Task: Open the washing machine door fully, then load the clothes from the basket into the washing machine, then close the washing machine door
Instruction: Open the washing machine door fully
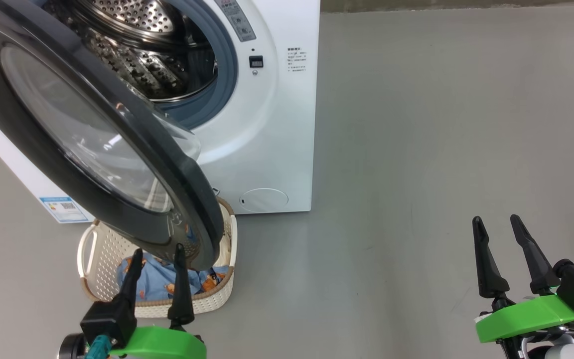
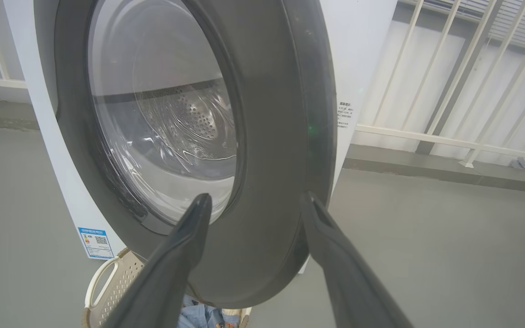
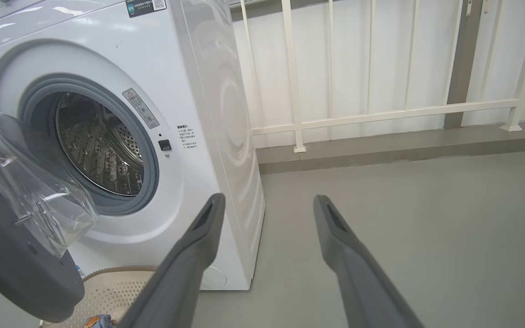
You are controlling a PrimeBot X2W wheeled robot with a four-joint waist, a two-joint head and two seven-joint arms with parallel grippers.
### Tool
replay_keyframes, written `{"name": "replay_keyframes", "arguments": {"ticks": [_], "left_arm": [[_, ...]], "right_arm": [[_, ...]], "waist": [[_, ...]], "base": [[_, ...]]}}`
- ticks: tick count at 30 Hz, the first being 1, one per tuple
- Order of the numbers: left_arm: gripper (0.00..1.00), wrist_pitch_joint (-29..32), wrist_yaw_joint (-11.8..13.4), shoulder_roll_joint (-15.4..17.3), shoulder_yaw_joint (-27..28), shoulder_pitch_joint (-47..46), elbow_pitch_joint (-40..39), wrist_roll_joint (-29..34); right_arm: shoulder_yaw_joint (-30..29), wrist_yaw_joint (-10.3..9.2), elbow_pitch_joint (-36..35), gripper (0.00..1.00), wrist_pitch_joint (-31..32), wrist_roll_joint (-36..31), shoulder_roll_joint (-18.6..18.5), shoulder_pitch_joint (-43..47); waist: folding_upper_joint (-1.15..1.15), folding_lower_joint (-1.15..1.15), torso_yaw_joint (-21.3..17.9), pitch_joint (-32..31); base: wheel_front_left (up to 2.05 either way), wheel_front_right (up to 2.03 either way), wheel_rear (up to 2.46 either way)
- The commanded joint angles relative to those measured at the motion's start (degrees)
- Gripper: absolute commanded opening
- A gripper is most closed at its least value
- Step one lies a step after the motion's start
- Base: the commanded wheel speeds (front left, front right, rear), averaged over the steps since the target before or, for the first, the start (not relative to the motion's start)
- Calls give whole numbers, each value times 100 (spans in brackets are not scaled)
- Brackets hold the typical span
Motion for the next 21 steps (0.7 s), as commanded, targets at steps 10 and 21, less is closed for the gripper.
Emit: {"name": "replay_keyframes", "arguments": {"ticks": [10,21], "left_arm": [[100,-36,36,60,155,-86,-94,12],[100,-36,46,60,151,-68,-104,4]], "right_arm": [[128,52,-122,100,-10,-113,-3,-29],[117,52,-122,100,9,-128,2,-30]], "waist": [[0,0,24,-54],[0,0,46,-59]], "base": [[0,0,0],[0,0,0]]}}
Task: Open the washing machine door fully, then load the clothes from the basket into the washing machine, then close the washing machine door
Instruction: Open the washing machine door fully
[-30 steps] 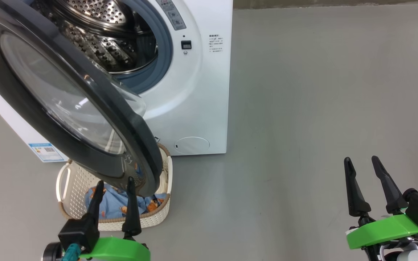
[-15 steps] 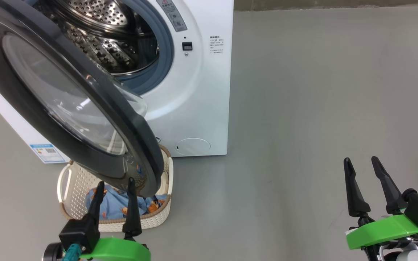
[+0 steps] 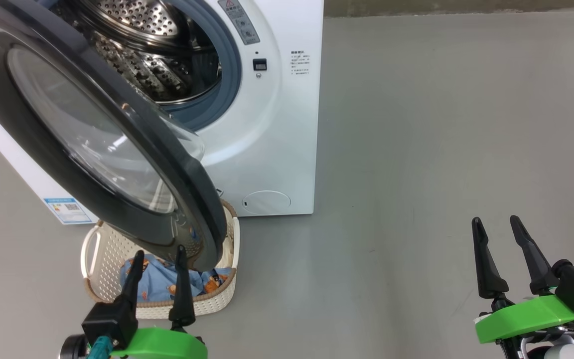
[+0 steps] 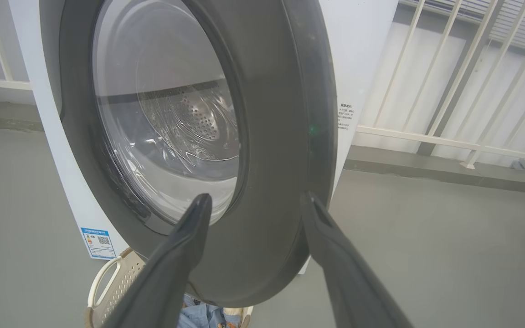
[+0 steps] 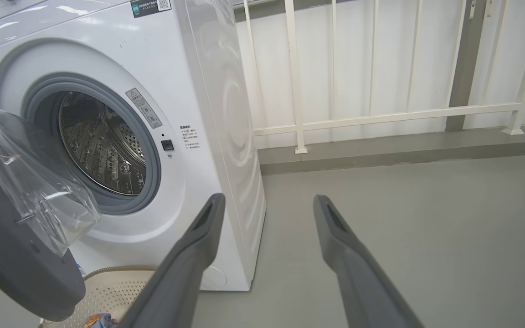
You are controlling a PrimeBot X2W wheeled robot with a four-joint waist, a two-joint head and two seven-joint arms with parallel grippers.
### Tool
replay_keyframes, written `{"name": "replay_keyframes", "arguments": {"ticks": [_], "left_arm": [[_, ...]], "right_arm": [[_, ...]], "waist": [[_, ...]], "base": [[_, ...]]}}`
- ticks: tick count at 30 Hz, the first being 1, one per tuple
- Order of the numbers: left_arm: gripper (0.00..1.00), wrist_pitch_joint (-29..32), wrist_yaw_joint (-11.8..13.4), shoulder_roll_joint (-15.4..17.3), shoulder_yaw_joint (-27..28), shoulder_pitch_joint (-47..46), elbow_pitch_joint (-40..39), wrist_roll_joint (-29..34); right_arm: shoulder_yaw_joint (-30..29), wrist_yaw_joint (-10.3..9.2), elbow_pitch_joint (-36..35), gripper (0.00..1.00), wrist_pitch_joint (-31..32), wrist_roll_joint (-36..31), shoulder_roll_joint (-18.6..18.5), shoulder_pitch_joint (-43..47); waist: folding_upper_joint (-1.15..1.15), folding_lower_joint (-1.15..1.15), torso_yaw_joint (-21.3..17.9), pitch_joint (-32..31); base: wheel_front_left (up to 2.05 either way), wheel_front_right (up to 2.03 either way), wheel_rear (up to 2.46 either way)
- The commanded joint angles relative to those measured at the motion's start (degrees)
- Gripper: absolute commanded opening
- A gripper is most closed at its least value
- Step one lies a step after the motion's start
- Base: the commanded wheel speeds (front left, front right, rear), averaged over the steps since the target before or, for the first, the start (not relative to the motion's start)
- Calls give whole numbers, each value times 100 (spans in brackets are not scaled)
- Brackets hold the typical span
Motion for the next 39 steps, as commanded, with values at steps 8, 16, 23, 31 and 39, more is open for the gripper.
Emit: {"name": "replay_keyframes", "arguments": {"ticks": [8,16,23,31,39], "left_arm": [[100,-36,55,60,178,-69,-134,10],[0,-36,-27,60,161,-55,-138,-85],[0,-36,11,60,260,-141,-466,-14],[0,-36,-17,60,430,-434,-911,74],[0,-36,-108,60,251,-1092,-1094,72]], "right_arm": [[114,52,-138,100,-7,-64,-3,-28],[108,52,-132,100,-5,-58,-1,-20],[118,52,-112,100,-20,-69,0,-44],[171,52,-52,100,-63,-76,1,-61],[180,52,49,100,-116,-80,1,-34]], "waist": [[0,0,-2,-5],[0,0,-12,7],[0,0,-18,63],[0,0,-22,46],[0,0,-16,-12]], "base": [[0,0,0],[0,0,0],[0,0,0],[0,0,0],[0,0,0]]}}
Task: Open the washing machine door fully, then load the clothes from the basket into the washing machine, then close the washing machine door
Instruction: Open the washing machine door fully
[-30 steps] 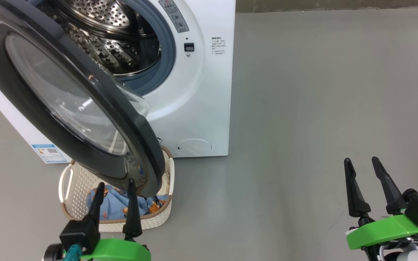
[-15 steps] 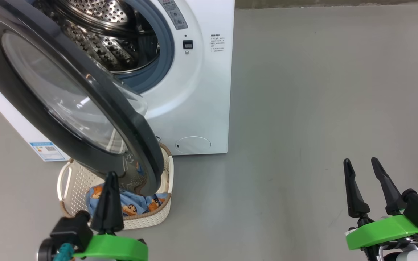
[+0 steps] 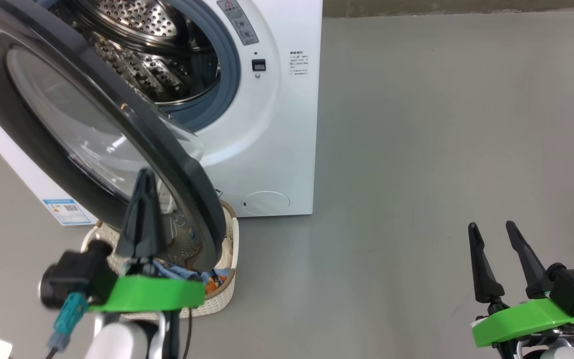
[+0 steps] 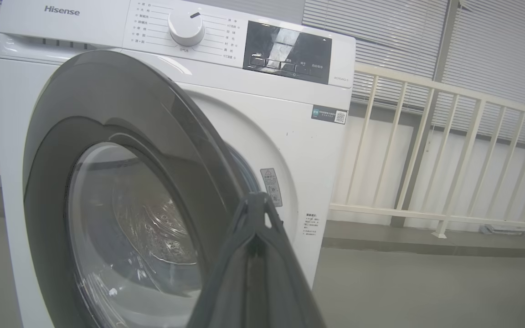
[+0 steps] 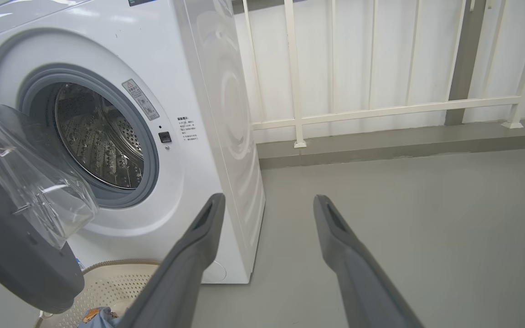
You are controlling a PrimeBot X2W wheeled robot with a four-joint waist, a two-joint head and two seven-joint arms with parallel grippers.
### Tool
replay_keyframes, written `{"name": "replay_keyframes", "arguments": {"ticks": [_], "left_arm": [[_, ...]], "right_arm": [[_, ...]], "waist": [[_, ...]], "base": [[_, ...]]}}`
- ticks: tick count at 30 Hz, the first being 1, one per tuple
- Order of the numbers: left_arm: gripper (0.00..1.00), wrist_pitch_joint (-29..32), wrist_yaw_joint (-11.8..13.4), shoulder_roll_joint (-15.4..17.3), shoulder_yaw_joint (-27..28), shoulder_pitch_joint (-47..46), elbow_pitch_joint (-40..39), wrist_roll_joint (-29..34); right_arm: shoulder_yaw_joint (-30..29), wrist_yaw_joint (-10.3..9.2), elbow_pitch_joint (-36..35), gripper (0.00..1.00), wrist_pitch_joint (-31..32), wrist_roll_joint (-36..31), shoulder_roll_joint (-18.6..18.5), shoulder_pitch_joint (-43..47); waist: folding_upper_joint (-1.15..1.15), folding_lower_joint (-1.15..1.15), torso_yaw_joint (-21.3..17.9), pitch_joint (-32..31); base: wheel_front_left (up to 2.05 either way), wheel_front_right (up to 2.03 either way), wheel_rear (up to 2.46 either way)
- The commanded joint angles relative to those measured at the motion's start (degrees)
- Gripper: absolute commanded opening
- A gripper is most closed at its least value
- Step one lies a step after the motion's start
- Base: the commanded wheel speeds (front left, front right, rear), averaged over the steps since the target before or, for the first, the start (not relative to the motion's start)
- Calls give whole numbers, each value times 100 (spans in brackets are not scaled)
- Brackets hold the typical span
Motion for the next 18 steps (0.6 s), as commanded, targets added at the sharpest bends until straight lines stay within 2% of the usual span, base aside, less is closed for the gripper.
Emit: {"name": "replay_keyframes", "arguments": {"ticks": [1,8,18], "left_arm": [[0,-35,-13,60,101,-359,-172,9],[0,-35,82,60,-421,-967,107,-190],[0,-25,198,60,-1070,-1563,1234,-669]], "right_arm": [[176,52,-119,100,-58,-30,-17,-35],[248,52,-72,100,-95,-22,-17,-76],[314,52,20,100,-153,4,-17,-163]], "waist": [[0,0,-11,-5],[0,0,-110,20],[0,0,-382,128]], "base": [[0,0,0],[0,0,0],[0,0,0]]}}
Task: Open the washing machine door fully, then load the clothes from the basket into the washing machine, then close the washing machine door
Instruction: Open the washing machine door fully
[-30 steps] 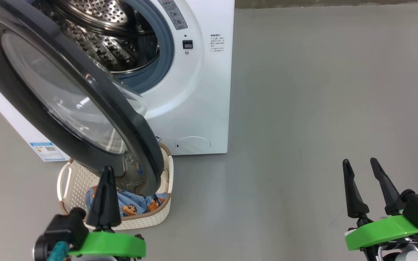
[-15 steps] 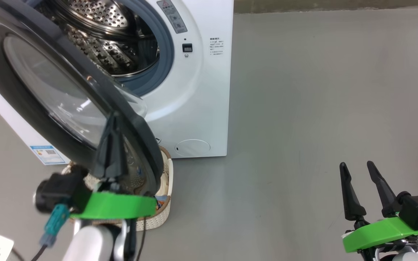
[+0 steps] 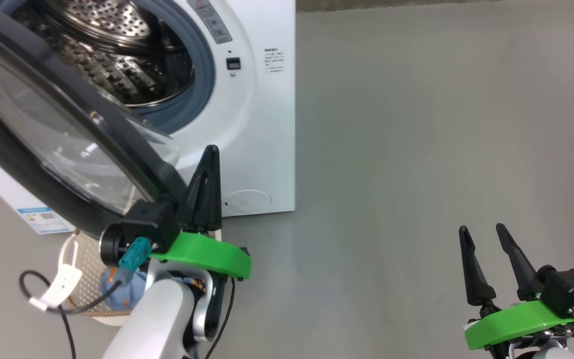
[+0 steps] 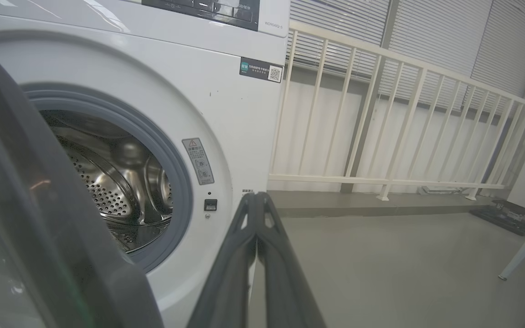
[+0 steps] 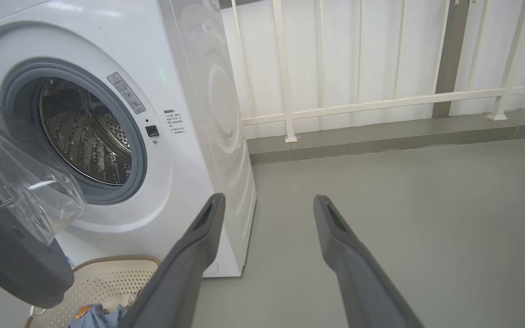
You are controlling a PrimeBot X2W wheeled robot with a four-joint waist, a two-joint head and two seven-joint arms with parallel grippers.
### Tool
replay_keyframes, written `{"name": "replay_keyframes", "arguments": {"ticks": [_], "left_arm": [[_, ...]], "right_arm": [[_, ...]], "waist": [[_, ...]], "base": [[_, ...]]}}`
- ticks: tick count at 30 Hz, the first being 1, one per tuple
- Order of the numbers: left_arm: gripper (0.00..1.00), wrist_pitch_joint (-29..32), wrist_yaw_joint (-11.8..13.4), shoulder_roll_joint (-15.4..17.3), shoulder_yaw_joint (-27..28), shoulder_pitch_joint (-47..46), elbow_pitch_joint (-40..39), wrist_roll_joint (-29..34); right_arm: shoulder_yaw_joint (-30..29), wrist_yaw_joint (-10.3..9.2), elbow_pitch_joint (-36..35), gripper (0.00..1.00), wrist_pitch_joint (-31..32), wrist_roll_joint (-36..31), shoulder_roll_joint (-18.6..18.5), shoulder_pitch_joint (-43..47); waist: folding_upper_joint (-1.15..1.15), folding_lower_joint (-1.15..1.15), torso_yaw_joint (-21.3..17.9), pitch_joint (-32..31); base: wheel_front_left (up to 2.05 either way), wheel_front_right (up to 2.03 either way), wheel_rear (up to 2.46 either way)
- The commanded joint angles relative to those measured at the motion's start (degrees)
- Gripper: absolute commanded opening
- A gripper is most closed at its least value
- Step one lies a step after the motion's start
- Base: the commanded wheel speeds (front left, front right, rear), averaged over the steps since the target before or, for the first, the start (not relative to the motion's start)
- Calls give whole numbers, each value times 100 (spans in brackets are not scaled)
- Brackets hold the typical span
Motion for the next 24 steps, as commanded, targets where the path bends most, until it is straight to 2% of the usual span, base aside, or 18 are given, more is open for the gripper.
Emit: {"name": "replay_keyframes", "arguments": {"ticks": [1,14,24], "left_arm": [[0,-22,45,70,116,-336,37,-107],[0,-11,6,70,61,-744,1493,-568],[0,-29,-57,70,291,-776,1873,-562]], "right_arm": [[156,52,-109,100,-61,7,-18,-159],[145,52,16,100,-141,46,-18,-256],[69,52,79,100,-194,59,-18,-263]], "waist": [[0,0,-83,53],[0,0,-318,178],[0,0,-289,169]], "base": [[0,0,0],[0,0,0],[0,0,0]]}}
